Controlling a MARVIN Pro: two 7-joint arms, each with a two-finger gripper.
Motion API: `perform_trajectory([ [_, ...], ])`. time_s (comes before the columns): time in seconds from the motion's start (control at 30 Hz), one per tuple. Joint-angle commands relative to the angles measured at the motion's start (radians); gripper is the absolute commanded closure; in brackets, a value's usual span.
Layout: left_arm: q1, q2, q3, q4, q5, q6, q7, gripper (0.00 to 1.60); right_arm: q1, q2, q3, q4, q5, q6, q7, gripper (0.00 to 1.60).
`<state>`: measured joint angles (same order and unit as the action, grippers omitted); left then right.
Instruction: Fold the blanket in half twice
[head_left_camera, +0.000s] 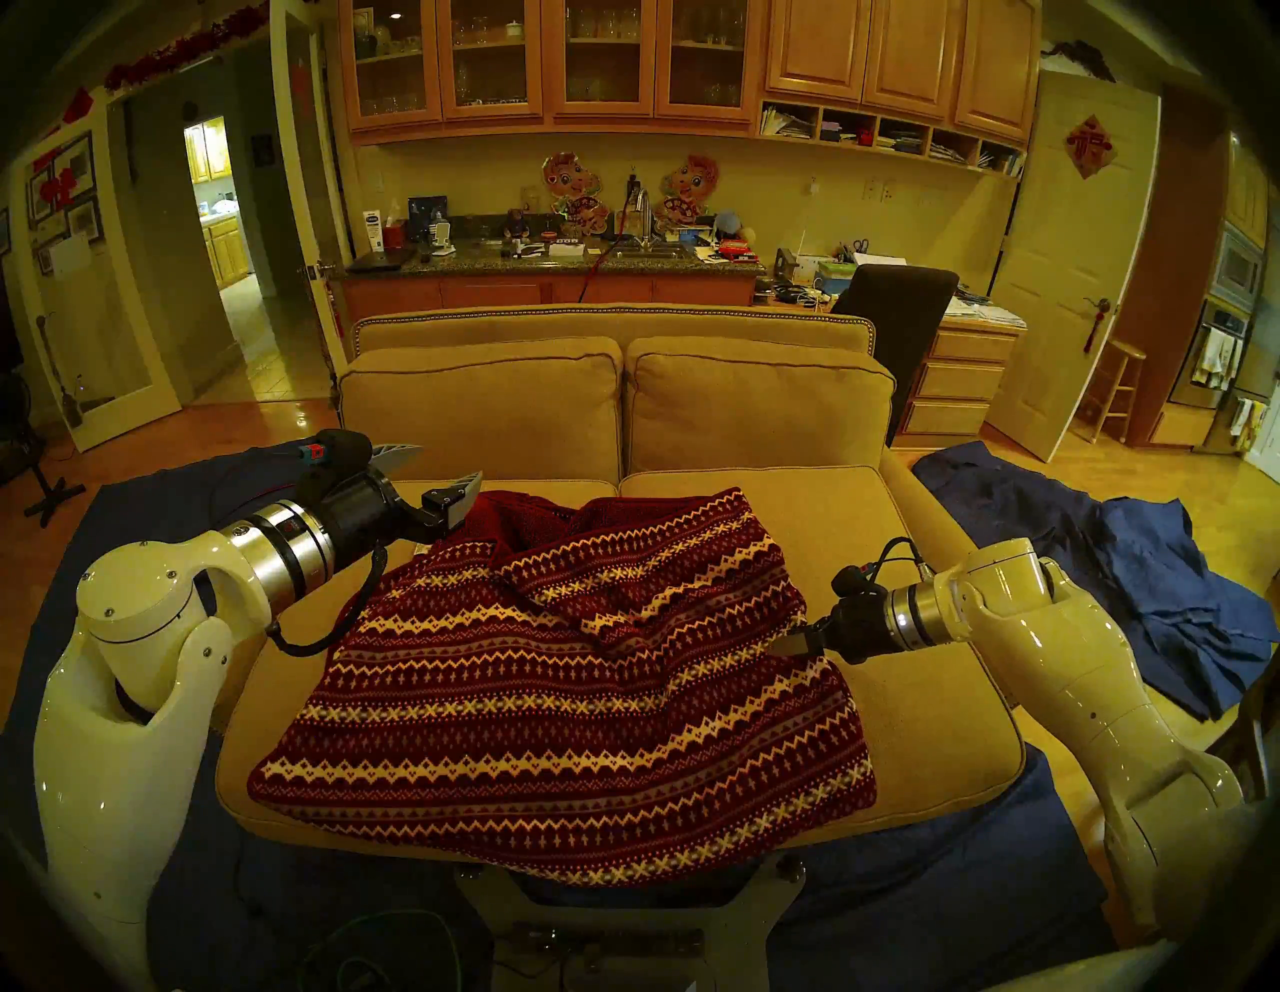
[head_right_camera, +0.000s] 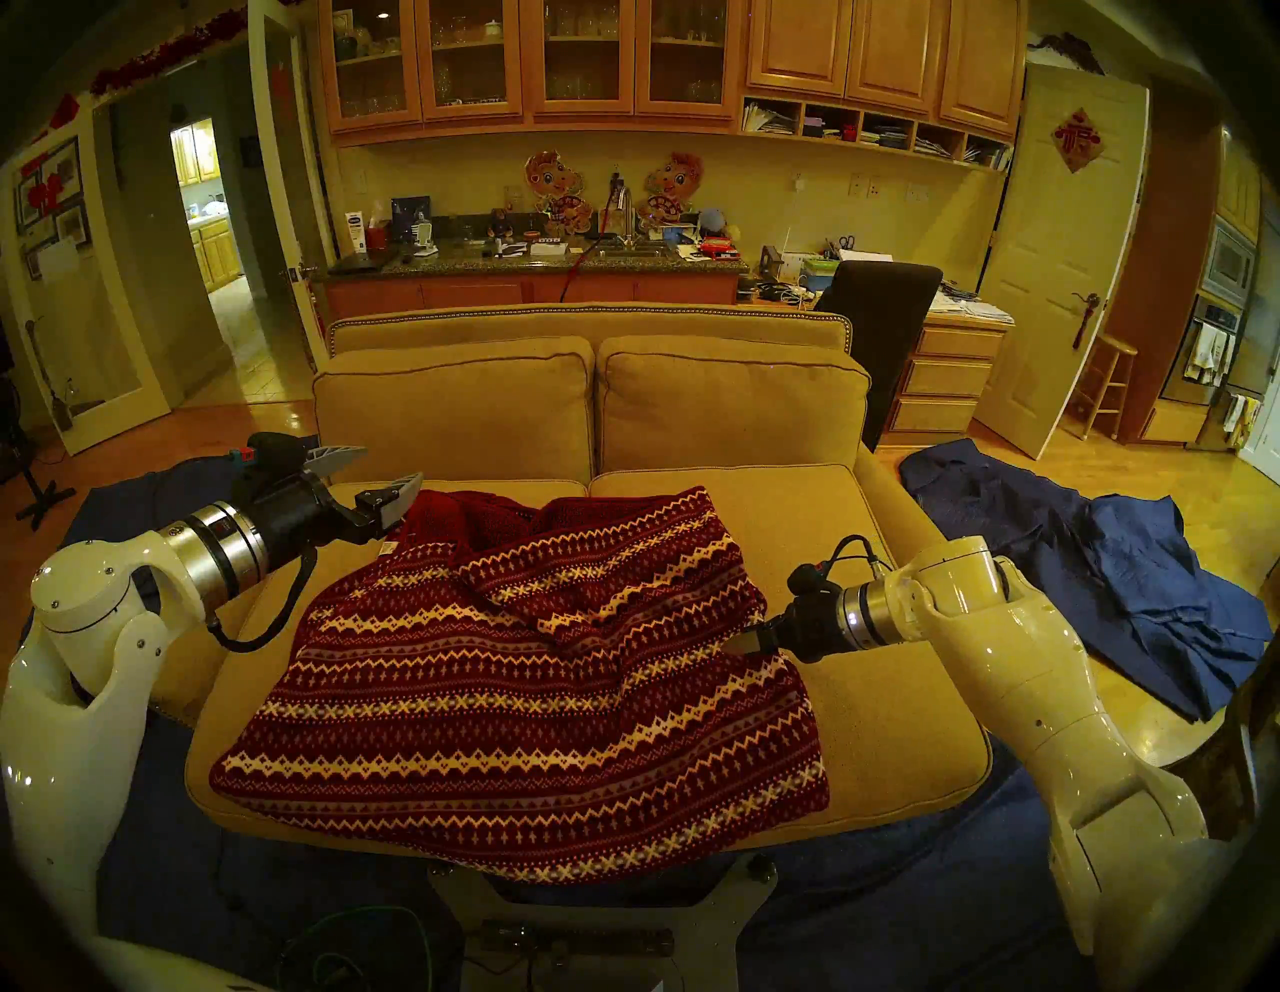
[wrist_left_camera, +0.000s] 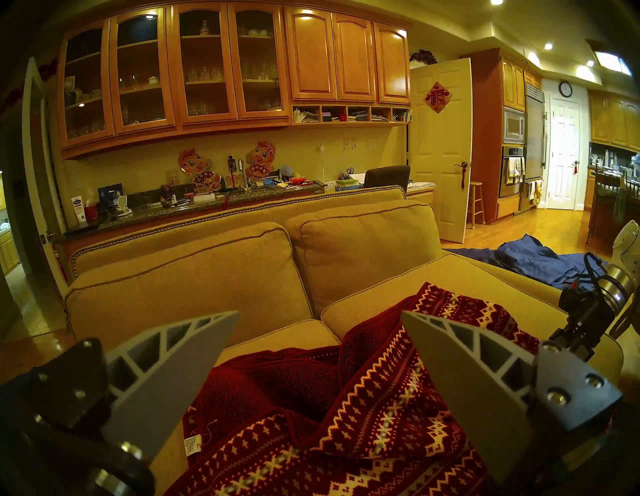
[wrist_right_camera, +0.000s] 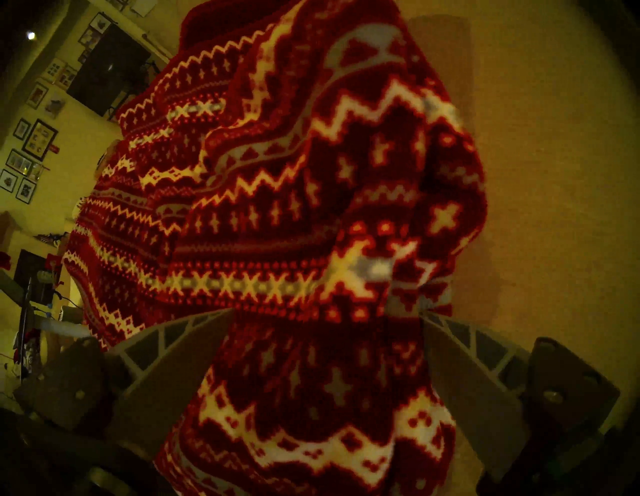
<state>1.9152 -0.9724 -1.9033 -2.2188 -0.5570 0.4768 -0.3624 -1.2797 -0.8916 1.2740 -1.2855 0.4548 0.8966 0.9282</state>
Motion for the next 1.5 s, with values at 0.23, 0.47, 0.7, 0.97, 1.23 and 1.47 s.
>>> perform_trajectory([
  [0.23,-0.008,0.001,-0.002,-0.005,-0.001,-0.007,-0.001,0.00,-0.148,-0.037,0.039,-0.194,0.005,-0.059,-0.091,0.00],
  [0.47,-0.008,0.001,-0.002,-0.005,-0.001,-0.007,-0.001,0.00,-0.207,-0.042,0.073,-0.269,-0.007,-0.109,-0.184,1.60],
  [0.7,-0.007,0.001,-0.002,-0.005,-0.001,-0.007,-0.001,0.00,-0.179,-0.014,0.099,-0.258,-0.039,-0.195,-0.223,1.60],
  [0.97,-0.007,0.002,-0.002,-0.006,-0.001,-0.004,0.000,0.00,-0.080,0.033,0.170,-0.185,-0.041,-0.189,-0.219,1.60],
  [1.23,-0.007,0.002,-0.002,-0.006,-0.001,-0.004,0.001,0.00,-0.026,0.079,0.210,-0.098,-0.045,-0.190,-0.198,1.60],
  [1.47,-0.007,0.002,-0.002,-0.006,-0.002,-0.004,0.001,0.00,0.015,0.119,0.219,-0.022,-0.052,-0.200,-0.162,1.60],
])
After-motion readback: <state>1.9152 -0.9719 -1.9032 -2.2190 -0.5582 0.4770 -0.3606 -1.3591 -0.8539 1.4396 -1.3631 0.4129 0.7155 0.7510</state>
